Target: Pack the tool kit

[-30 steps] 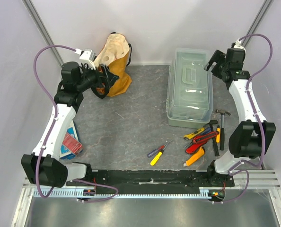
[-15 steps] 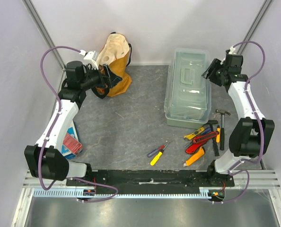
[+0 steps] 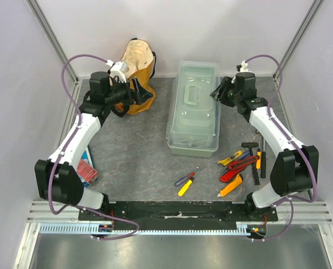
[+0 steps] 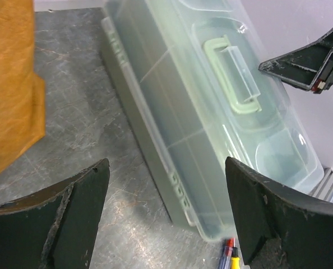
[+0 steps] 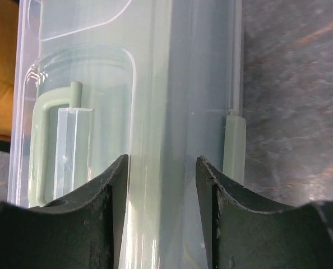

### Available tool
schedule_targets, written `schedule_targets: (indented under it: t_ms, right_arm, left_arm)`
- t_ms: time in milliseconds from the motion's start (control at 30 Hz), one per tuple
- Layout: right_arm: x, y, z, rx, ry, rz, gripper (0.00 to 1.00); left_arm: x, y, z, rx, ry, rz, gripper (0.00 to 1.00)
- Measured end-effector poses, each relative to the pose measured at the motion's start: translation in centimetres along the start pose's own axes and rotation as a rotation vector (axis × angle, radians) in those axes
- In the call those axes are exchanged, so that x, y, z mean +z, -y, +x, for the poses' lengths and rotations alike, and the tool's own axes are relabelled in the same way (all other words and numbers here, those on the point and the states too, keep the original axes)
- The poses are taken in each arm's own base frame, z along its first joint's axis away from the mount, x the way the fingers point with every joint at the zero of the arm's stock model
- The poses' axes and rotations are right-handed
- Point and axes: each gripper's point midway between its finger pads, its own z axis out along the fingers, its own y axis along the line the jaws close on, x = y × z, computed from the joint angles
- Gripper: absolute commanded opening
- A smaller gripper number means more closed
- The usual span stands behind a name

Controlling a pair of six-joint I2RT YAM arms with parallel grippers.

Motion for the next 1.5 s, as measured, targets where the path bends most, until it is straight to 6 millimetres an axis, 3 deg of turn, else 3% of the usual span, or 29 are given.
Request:
schedule_targets:
  t_ms: [333, 567, 833, 1033, 1167, 1300, 1500]
  right_arm:
    - [0.9, -5.7, 3.4, 0.005, -0.022, -0.092, 0.5]
    - [1.8, -9.0, 4.8, 0.071, -0.031, -0.118, 0.51]
    - [2.1, -10.1, 5.2, 0.088, -0.032, -0.139, 0.5]
    - [2.1, -10.3, 5.2, 0.087, -0.025, -0.147, 0.55]
    - [2.1, -10.2, 5.2, 0.087, -0.022, -0.146, 0.56]
    - [2.2, -10.2, 5.2, 0.087, -0.02, -0.144, 0.5]
    - [2.9, -10.6, 5.0, 0.085, -0.019, -0.146, 0.52]
  left_arm:
    - [4.0, 1.5, 3.2, -0.05, -0.099, 0.052, 0.86]
    - [5.5, 2.4, 3.7, -0.129, -0.104, 0.059, 0.78]
    - [7.8, -1.3, 3.3, -0.17, -0.095, -0.082, 0.72]
    - [9.0, -2.5, 3.4, -0.165, -0.127, -0.12, 0.66]
    - [9.6, -3.1, 2.9, -0.163, -0.137, -0.13, 0.52]
    - [10.6, -3.4, 1.9, -0.15, -0.132, -0.123, 0.37]
    - [12.6, -4.3, 0.3, -0.113, -0.106, -0.104, 0.4]
